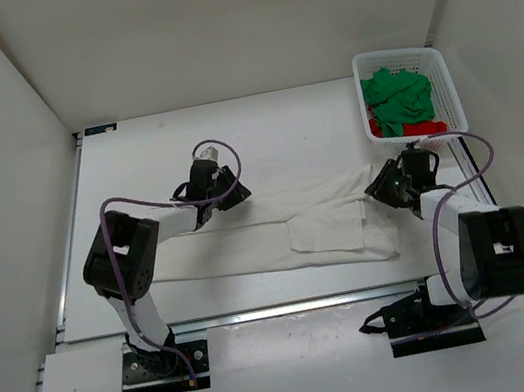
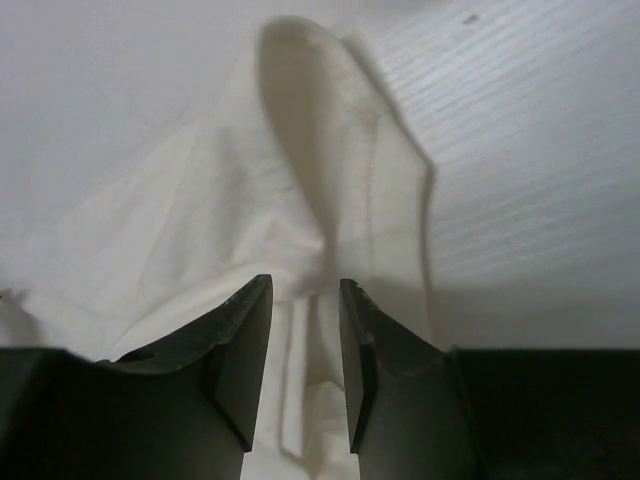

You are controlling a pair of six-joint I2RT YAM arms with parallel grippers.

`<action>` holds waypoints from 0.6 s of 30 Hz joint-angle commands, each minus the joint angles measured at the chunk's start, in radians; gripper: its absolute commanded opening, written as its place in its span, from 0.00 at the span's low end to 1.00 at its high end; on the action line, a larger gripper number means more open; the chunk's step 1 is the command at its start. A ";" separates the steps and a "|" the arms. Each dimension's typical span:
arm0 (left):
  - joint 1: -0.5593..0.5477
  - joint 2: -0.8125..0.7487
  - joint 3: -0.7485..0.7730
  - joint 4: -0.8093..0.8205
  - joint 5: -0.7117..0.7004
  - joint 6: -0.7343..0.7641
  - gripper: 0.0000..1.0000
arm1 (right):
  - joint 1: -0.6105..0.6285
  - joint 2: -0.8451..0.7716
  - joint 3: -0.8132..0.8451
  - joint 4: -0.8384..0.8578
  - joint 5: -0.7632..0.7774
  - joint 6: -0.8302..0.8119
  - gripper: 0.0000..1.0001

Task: Fold and stack the t-shirts
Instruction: Fold the other side of the tshirt into a rectangle, then rotate the tshirt 90 degrees

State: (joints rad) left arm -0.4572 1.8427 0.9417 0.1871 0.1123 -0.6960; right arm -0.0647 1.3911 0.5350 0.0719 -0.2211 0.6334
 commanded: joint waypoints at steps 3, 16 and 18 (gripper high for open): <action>-0.038 -0.215 -0.033 -0.003 -0.037 0.039 0.43 | 0.089 -0.184 0.060 -0.056 0.107 -0.029 0.26; -0.074 -0.514 -0.247 -0.017 0.012 0.063 0.37 | 0.488 0.195 0.215 -0.101 0.086 -0.058 0.00; -0.052 -0.565 -0.265 -0.012 0.050 0.052 0.37 | 0.482 0.291 0.333 -0.127 0.066 -0.080 0.00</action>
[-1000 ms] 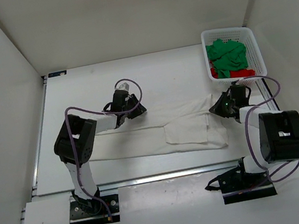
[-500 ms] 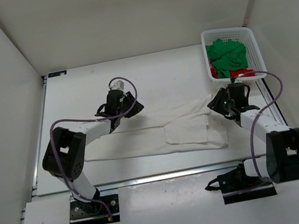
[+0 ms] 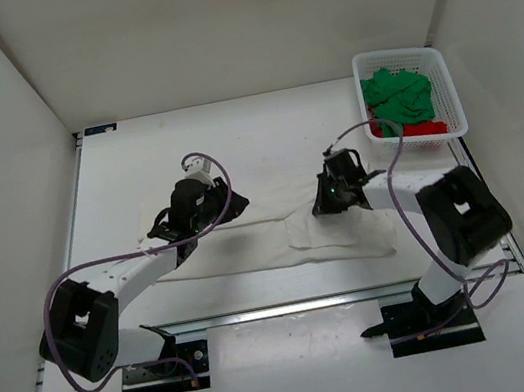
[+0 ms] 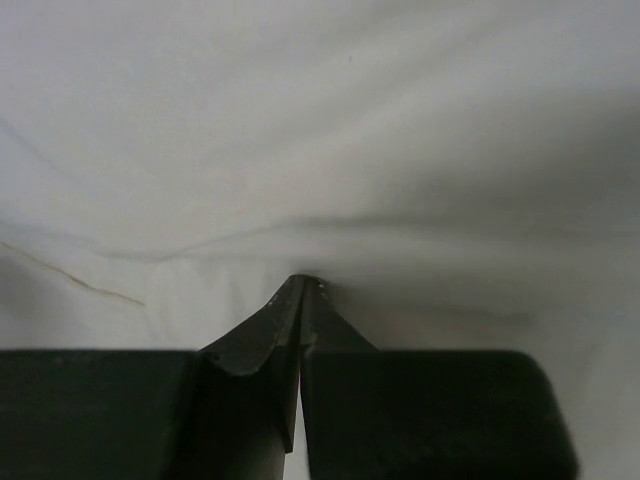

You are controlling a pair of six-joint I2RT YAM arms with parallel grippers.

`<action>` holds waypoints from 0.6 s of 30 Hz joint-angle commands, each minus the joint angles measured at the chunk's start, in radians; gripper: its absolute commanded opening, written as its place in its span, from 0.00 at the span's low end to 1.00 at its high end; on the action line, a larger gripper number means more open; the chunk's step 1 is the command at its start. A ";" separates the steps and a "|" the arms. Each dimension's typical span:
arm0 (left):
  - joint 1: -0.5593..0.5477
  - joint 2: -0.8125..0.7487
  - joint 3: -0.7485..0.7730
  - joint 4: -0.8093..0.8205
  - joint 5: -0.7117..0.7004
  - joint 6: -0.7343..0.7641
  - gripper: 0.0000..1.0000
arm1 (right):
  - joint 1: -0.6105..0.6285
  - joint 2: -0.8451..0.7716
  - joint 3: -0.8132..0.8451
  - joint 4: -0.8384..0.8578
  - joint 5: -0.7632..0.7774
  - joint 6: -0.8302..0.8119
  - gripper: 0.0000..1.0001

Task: Fold and stack the t-shirts
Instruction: Rotate the tshirt 90 degrees

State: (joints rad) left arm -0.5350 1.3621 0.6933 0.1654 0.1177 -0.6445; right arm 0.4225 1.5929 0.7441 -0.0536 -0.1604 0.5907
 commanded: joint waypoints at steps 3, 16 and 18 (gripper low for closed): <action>0.023 -0.133 -0.037 0.003 0.040 -0.004 0.38 | -0.021 0.309 0.397 -0.093 -0.054 -0.090 0.00; 0.075 -0.282 -0.057 -0.124 0.007 0.002 0.42 | -0.045 0.731 1.651 -0.387 -0.292 -0.147 0.38; 0.086 -0.285 -0.070 -0.133 -0.006 0.014 0.42 | -0.024 0.695 1.767 -0.502 -0.263 -0.233 0.47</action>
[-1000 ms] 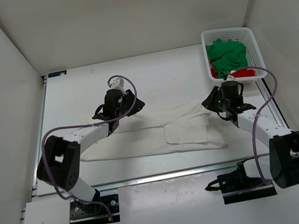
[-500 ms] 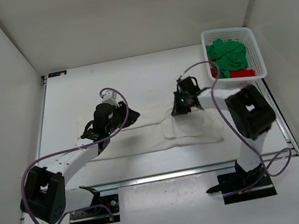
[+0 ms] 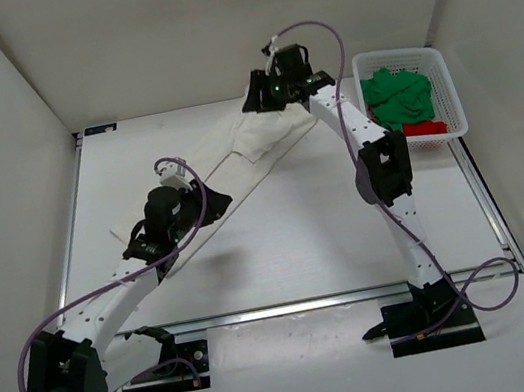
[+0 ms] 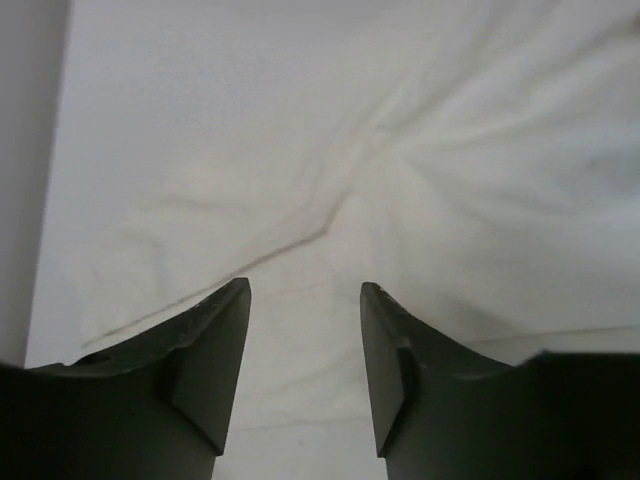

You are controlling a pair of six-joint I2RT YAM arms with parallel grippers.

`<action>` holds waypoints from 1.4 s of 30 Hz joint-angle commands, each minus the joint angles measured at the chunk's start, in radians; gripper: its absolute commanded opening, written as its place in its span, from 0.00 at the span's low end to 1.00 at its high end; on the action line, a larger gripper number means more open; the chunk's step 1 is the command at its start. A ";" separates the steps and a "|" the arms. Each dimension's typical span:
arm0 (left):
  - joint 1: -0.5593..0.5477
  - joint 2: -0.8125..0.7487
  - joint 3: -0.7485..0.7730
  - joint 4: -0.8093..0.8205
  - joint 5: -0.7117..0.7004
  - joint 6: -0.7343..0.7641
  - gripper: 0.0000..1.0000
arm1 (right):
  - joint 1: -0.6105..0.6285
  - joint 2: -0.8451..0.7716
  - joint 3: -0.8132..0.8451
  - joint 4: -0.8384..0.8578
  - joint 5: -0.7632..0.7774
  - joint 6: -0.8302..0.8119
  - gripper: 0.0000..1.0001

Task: Fold and stack the t-shirts
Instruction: Rotate the tshirt 90 degrees

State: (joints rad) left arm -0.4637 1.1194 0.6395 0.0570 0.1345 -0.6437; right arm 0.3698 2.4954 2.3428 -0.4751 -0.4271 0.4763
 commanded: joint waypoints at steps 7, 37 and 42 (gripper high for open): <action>0.092 -0.104 -0.041 -0.057 -0.019 0.022 0.43 | 0.277 -0.433 -0.416 -0.129 0.282 -0.197 0.03; 0.152 -0.142 -0.061 -0.086 0.003 0.052 0.45 | 0.376 -0.318 -1.003 0.521 0.186 0.232 0.00; 0.063 -0.067 -0.064 -0.071 -0.041 0.062 0.44 | 0.175 -0.646 -1.416 0.596 0.078 0.160 0.00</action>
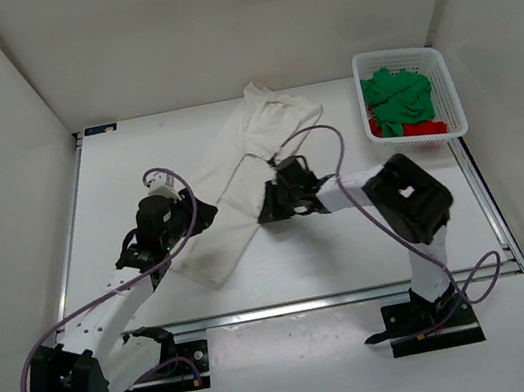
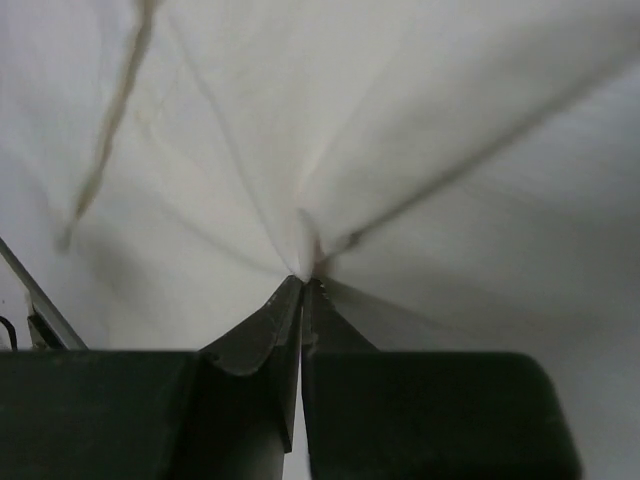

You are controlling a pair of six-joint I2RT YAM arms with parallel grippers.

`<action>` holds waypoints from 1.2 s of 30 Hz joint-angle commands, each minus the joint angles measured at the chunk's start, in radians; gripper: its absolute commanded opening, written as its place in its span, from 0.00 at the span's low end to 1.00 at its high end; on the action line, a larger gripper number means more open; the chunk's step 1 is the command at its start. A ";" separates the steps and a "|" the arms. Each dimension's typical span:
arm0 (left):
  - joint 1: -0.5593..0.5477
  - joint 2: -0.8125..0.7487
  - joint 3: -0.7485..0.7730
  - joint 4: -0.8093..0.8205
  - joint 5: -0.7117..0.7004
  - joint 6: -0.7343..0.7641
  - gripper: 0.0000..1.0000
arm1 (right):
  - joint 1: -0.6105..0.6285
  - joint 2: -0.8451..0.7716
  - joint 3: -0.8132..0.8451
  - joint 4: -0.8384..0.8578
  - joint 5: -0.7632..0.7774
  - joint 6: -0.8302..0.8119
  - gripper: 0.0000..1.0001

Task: Fold and stack the t-shirts
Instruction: Rotate the tshirt 90 degrees, then grab the bottom of the folded rectangular tshirt with both arms

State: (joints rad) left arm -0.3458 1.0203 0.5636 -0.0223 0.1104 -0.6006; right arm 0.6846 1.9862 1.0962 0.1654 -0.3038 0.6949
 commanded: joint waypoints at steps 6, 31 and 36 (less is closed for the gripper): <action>-0.231 0.159 0.067 0.024 0.014 0.033 0.46 | -0.362 -0.445 -0.416 -0.092 -0.158 -0.086 0.30; -0.334 0.043 -0.131 -0.329 -0.222 0.045 0.65 | 0.013 -0.942 -0.817 -0.205 -0.064 0.083 0.43; -0.326 0.081 -0.153 -0.300 -0.152 0.044 0.59 | 0.032 -0.891 -0.791 -0.195 -0.072 0.072 0.33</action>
State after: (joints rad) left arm -0.6743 1.0855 0.4213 -0.3302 -0.0864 -0.5472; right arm 0.7040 1.0714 0.2882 -0.0479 -0.3794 0.7635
